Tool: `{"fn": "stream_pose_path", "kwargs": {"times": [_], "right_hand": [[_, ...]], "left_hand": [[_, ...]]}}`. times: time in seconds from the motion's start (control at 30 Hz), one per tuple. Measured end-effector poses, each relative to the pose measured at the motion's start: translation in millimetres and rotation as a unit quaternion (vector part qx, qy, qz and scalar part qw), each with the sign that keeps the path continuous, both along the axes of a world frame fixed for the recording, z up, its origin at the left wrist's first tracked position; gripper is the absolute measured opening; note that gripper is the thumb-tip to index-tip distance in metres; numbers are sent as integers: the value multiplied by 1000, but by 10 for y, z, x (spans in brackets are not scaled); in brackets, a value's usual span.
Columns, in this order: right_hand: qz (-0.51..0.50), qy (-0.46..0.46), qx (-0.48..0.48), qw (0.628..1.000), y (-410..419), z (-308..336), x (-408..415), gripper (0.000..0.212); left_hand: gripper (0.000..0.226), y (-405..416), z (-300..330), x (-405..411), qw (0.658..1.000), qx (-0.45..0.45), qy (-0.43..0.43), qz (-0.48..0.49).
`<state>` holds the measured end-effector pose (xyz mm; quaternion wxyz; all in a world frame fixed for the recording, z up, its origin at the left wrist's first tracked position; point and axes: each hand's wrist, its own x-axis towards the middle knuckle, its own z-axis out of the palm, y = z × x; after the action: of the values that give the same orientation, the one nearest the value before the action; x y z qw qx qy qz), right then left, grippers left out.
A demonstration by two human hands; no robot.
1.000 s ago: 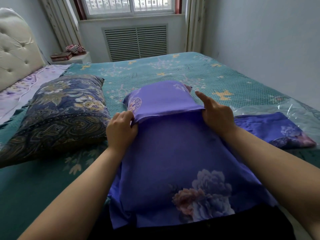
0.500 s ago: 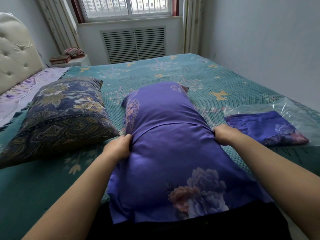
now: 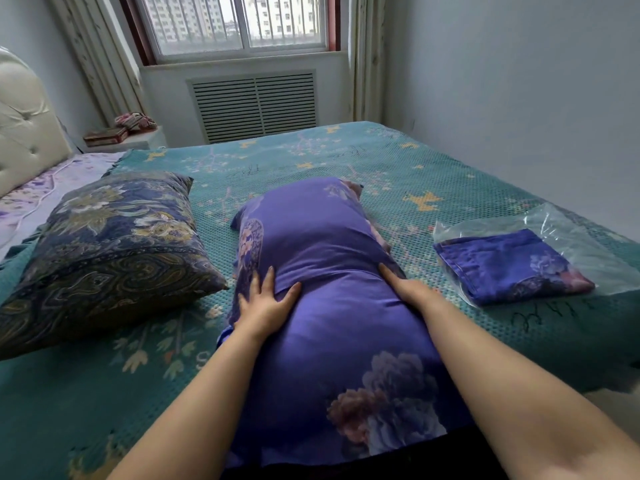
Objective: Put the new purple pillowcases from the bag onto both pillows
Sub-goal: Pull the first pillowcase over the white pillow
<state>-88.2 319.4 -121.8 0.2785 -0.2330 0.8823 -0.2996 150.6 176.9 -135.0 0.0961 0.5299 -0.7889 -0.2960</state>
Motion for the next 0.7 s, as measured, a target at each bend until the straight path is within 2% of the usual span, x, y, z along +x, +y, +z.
{"fn": "stream_pose_path", "kwargs": {"times": [0.07,0.1,0.17,0.2,0.23,0.3,0.37,0.43,0.47,0.53,0.6,0.63,0.7], "right_hand": [[-5,-143,-50,988,129,-47,-71,104],[10,-233,-109,966,166,-15,-61,98],[29,-355,-201,912,165,150,42,57],[36,-358,-217,907,139,241,74,45],[40,-311,-216,925,86,335,102,40],[35,-153,-223,962,-34,666,150,34],[19,41,-246,968,-111,1145,218,21],[32,243,-260,934,-178,1661,387,23],[43,338,-247,907,-195,1915,520,28],[94,480,-196,850,-246,2246,776,33],[159,529,-142,821,-303,2304,979,32],[200,526,-118,818,-308,2242,1055,30],[301,458,-69,833,-259,2021,1167,28]], "left_hand": [[94,54,30,10,999,30,-1,32],[95,91,56,17,998,38,-1,44],[101,168,101,63,997,52,6,62],[107,187,108,75,996,62,19,68],[115,196,123,69,994,74,45,74],[119,246,226,-7,982,104,136,79],[102,366,353,-105,955,167,236,65],[73,504,439,-148,926,257,275,29],[63,554,475,-157,920,292,261,-15],[56,593,587,-186,917,299,250,-87],[48,550,654,-261,912,269,297,-83],[42,529,676,-293,907,252,334,-51],[35,446,657,-284,900,173,398,53]]}}
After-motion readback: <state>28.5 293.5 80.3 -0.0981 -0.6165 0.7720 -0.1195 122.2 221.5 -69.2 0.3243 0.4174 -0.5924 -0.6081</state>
